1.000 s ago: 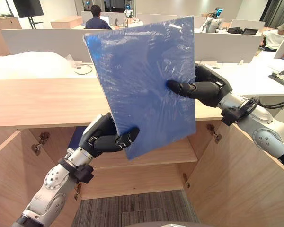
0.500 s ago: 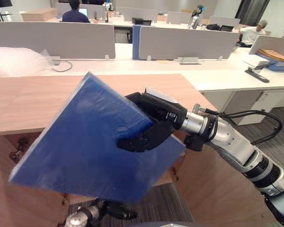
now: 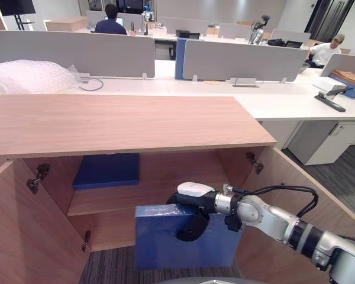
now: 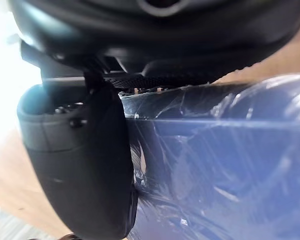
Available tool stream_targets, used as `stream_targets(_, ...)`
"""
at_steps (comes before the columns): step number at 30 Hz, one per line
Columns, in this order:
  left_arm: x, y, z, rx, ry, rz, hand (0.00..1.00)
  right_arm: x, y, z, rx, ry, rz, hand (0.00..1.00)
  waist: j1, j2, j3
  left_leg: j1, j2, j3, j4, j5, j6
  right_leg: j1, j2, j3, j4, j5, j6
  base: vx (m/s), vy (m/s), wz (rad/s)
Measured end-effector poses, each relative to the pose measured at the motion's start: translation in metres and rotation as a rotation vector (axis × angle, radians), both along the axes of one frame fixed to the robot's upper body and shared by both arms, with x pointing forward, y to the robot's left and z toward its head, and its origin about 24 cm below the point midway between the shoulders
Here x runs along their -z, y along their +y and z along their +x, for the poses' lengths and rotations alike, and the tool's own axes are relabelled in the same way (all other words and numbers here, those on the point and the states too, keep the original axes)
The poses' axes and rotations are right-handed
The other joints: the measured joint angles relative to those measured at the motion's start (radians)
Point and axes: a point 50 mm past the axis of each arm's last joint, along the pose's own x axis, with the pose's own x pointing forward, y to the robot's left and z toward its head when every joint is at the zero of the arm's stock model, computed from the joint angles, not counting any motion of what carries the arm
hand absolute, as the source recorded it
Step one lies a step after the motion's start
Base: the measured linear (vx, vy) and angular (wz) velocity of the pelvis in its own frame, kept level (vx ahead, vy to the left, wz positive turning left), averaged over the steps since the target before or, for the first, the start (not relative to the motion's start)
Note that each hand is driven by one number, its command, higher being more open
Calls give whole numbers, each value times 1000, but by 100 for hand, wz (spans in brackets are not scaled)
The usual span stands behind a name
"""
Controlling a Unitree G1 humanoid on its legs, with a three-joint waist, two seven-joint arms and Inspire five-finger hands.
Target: Walk over to the cabinet, pick up the folder, carry it to the office cabinet, place the folder inside the office cabinet, then close the office cabinet door
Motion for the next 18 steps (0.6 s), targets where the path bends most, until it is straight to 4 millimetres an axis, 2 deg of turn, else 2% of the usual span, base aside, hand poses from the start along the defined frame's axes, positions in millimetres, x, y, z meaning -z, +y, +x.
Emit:
stream_targets(2,4,-13,2,-16,-1,-28,100,30,-9,12,158,71,-78,0,1,18,29,0,5,-21,11,-4,-1,31,8,-20,-35,13,0,9,-22,18)
stream_targets(4,6,-21,6,-22,-8,-39,100,49,-15,19,319,146,-89,0,6,36,54,0,12,-36,22,-10,-2,59,15,-37,-69,26,-3,15,-32,17)
stream_targets(7,7,-28,14,-33,-28,-49,100,72,-19,23,644,308,30,0,8,52,82,-6,19,-61,53,-32,-6,93,22,-57,-102,33,-5,32,-47,18)
stream_targets(8,7,-28,15,-40,-32,-49,100,78,-17,22,761,376,110,0,9,51,83,-14,21,-67,68,-43,-8,100,24,-63,-112,35,-4,68,-59,16)
stream_targets(11,7,-28,20,-70,-54,-45,100,88,-13,18,1160,635,496,0,21,48,96,-39,24,-81,121,-78,-3,126,26,-77,-148,48,1,63,-29,9)
stream_targets(12,7,-29,22,-74,-57,-45,100,89,-14,18,1213,668,552,0,26,49,96,-45,24,-82,129,-83,0,128,26,-80,-155,53,5,39,5,4)
stream_targets(13,7,-29,26,-79,-66,-49,100,90,-17,18,1356,755,716,0,41,51,98,-63,26,-86,155,-97,3,131,27,-91,-168,66,8,20,12,4)
stream_targets(14,6,-30,27,-82,-71,-51,100,90,-18,19,1413,795,797,0,43,51,98,-72,26,-90,166,-102,4,132,27,-94,-174,70,10,10,25,10)
stream_targets(16,6,-32,32,-83,-90,-53,100,84,-22,27,1574,905,1086,0,46,55,109,-110,24,-108,219,-126,8,133,24,-109,-183,79,15,-20,34,20)
stream_targets(18,5,-33,37,-75,-111,-54,100,77,-29,35,1665,932,1309,0,52,61,118,-154,22,-128,267,-147,10,124,20,-125,-189,78,15,-72,45,25)
